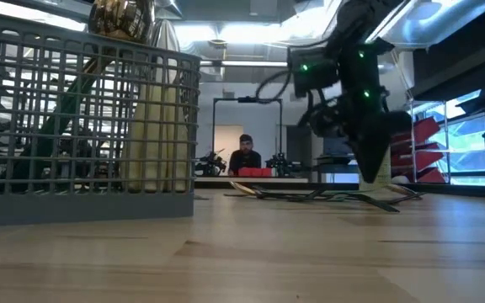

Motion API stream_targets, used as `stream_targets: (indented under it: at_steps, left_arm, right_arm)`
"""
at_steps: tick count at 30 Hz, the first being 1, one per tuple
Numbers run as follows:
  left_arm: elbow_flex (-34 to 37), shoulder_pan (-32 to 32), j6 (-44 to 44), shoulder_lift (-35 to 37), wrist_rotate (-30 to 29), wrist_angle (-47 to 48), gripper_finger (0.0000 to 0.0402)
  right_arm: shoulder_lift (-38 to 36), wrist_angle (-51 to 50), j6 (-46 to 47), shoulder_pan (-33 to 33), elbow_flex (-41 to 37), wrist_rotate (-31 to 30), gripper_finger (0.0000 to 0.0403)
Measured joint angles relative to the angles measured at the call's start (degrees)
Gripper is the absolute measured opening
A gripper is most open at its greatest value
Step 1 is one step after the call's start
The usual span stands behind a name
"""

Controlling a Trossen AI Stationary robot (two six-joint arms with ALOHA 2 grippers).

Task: Sort silverware
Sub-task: Put the spoon into the silverware tray

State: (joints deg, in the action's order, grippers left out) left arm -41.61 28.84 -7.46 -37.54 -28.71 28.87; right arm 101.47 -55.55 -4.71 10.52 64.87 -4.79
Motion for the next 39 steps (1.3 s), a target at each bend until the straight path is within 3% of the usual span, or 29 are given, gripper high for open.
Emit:
stream_targets:
  at_steps: [9,18,21,24,29,35,39]
  left_arm:
    - [-0.02,0.0,-0.09,0.0,-0.04,0.1,0.0182]
    - [-0.02,0.0,-0.22,0.0,-0.06,0.44,0.0182]
    - [-0.02,0.0,-0.26,0.0,-0.08,0.44,0.0182]
    - [-0.02,0.0,-0.26,0.0,-0.08,0.43,0.0182]
    - [-0.02,0.0,-0.07,0.0,-0.18,0.35,0.0182]
    - [-0.04,0.0,0.22,0.0,-0.37,-0.25,0.0182]
    - [-0.04,0.0,2.77,0.0,-0.48,-3.34,0.0182]
  right_arm:
    - [-0.02,3.45,-6.17,0.04,-0.95,1.57,0.0036]
    - [-0.08,7.49,-6.29,0.17,-6.27,-0.76,0.0111]
    - [-0.31,9.21,-7.62,0.46,-8.1,-1.41,0.0118]
    - [-0.46,9.48,-7.69,0.41,-9.01,-1.68,0.0095]
    - [-0.33,8.45,-6.59,0.26,-8.47,-1.16,0.0013]
    - [-2.1,2.74,-1.34,-1.01,-5.07,-6.69,0.0006]
    - [-5.08,-0.32,0.9,-4.53,-2.2,-7.24,0.0004]
